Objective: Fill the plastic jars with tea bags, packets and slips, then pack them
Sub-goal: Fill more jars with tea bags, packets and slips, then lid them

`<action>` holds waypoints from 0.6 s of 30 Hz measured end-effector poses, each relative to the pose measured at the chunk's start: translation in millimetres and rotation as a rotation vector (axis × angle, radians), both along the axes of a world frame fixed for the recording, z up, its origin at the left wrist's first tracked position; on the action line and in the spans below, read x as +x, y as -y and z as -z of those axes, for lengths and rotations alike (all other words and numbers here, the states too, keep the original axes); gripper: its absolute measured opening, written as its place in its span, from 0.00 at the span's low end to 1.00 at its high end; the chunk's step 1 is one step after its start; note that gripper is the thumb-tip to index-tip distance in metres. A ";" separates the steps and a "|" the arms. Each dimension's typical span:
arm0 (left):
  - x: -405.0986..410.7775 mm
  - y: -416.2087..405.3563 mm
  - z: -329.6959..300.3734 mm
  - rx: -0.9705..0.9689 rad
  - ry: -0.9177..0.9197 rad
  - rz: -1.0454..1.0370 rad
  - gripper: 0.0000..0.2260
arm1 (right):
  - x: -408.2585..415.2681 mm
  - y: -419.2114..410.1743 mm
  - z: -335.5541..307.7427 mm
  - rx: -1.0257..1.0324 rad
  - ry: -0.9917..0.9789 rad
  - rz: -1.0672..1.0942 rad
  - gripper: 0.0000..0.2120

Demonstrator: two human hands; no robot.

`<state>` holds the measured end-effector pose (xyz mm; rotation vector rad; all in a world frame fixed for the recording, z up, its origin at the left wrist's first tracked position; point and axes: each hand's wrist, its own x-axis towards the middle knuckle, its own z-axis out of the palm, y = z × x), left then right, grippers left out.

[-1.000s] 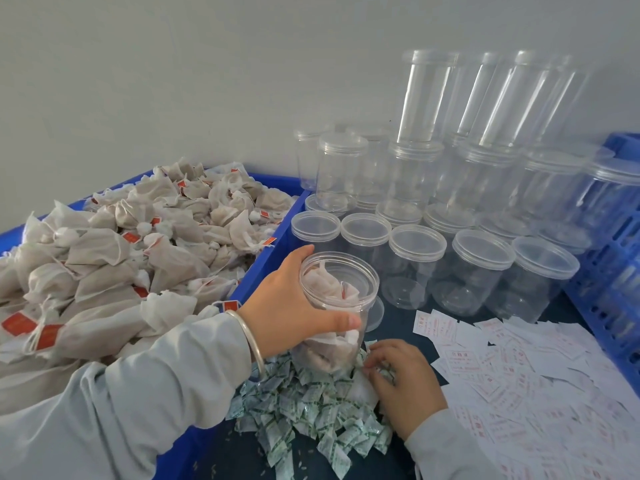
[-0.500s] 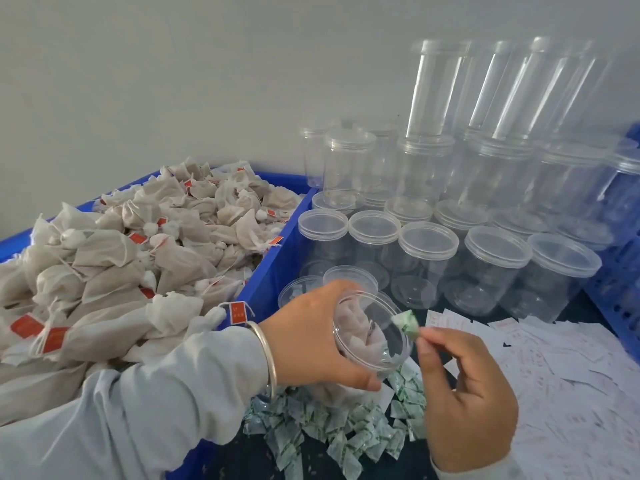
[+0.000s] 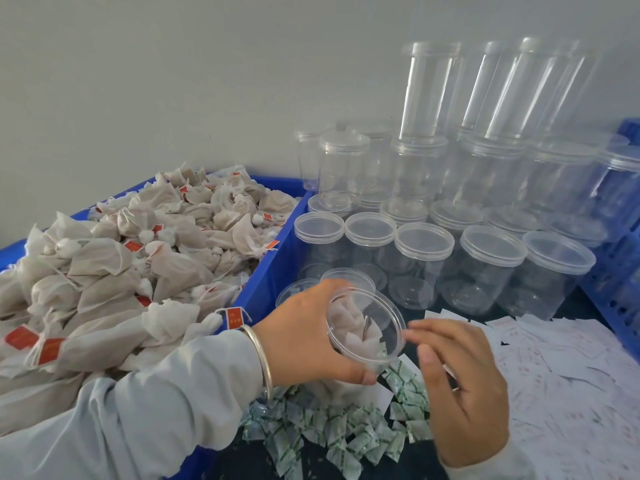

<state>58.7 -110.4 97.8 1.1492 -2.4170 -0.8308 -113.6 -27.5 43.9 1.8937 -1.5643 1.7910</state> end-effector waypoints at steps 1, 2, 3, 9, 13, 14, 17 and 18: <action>0.1 -0.1 -1.7 0.009 -0.030 -0.017 0.40 | -8.7 1.6 -1.4 0.044 0.022 0.074 0.10; 0.6 -0.4 -3.0 0.013 -0.060 -0.035 0.39 | -18.6 3.5 -1.3 0.118 0.061 0.160 0.09; 0.9 -0.4 -3.8 0.013 -0.086 -0.052 0.40 | -29.3 5.8 0.7 0.225 0.102 0.243 0.07; 0.6 -1.7 -6.2 0.009 -0.135 -0.056 0.38 | -66.3 11.6 14.8 1.115 -0.061 0.541 0.25; 1.6 -2.7 -6.1 0.019 -0.138 -0.043 0.34 | -67.1 14.1 21.6 1.337 -0.251 0.590 0.27; 1.7 -3.0 -6.4 0.016 -0.140 -0.042 0.33 | -67.3 14.7 22.2 1.333 -0.276 0.583 0.24; 1.6 -3.3 -7.0 0.012 -0.136 -0.039 0.33 | -67.5 15.1 22.7 1.237 -0.249 0.563 0.10; 1.6 -3.2 -7.0 0.012 -0.131 -0.038 0.32 | -67.9 15.0 22.9 1.201 -0.219 0.562 0.09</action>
